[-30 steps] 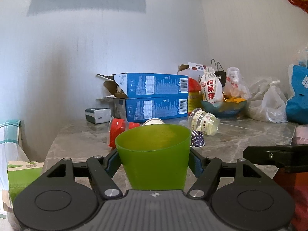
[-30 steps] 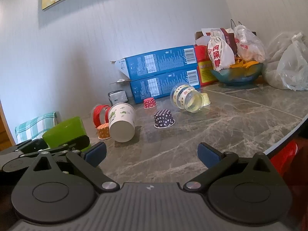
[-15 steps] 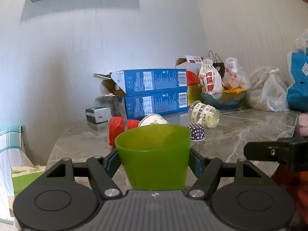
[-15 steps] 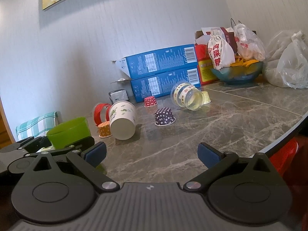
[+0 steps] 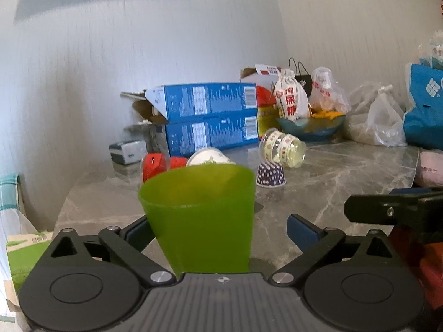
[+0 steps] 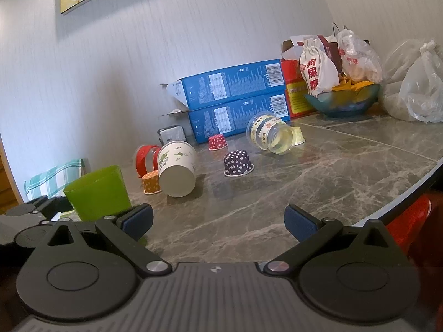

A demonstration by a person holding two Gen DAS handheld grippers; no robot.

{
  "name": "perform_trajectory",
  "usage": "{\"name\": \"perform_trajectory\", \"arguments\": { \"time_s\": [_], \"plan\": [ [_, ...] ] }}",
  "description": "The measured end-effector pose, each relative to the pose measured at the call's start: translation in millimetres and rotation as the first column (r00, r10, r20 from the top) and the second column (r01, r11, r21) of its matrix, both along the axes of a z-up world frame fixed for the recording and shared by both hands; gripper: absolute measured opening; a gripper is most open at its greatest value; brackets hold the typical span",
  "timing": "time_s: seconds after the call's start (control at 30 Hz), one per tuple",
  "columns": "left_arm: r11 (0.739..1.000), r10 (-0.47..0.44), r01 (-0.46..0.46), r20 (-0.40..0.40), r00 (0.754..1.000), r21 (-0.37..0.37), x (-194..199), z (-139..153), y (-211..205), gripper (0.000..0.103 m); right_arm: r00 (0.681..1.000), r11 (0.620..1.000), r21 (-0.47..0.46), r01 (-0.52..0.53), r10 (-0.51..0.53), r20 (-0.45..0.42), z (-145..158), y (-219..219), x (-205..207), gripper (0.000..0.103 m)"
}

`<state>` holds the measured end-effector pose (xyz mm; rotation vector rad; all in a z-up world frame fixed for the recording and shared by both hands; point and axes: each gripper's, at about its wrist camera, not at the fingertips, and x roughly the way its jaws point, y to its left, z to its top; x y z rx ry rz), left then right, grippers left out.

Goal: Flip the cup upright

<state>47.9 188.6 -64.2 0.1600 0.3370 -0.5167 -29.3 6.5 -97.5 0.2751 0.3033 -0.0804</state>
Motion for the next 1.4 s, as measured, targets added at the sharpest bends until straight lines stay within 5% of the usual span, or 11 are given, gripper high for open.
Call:
{"name": "perform_trajectory", "arguments": {
  "time_s": [0.37, 0.53, 0.67, 0.9, 1.03, 1.4],
  "plan": [
    [0.998, 0.003, -0.003, 0.001, 1.0, -0.056, -37, 2, 45, 0.101, 1.0, 1.0, -0.016, -0.002, 0.003, 0.018, 10, 1, -12, 0.102],
    [0.991, 0.048, -0.048, -0.004, 0.999, -0.124, -60, 38, 88, 0.103, 0.999, 0.996, -0.082, -0.038, 0.04, 0.017, 32, 14, -29, 0.102],
    [0.993, 0.067, -0.078, -0.115, 0.991, -0.09, -49, 63, 104, 0.103, 0.998, 0.991, -0.118, -0.065, 0.066, 0.005, 56, 33, -37, 0.102],
    [0.997, 0.033, -0.042, -0.136, 0.99, -0.064, -53, 95, 114, 0.103, 0.996, 0.984, -0.155, -0.083, 0.079, -0.032, 87, 50, -46, 0.102],
    [0.999, 0.011, -0.018, -0.146, 0.989, -0.049, -54, 95, 112, 0.103, 0.992, 0.981, -0.166, -0.097, 0.081, -0.1, 90, 52, -38, 0.102],
    [0.997, 0.018, -0.034, -0.201, 0.979, -0.074, -51, 80, 112, 0.103, 0.989, 0.982, -0.155, -0.112, 0.095, -0.114, 72, 59, -34, 0.102]
  ]
}}
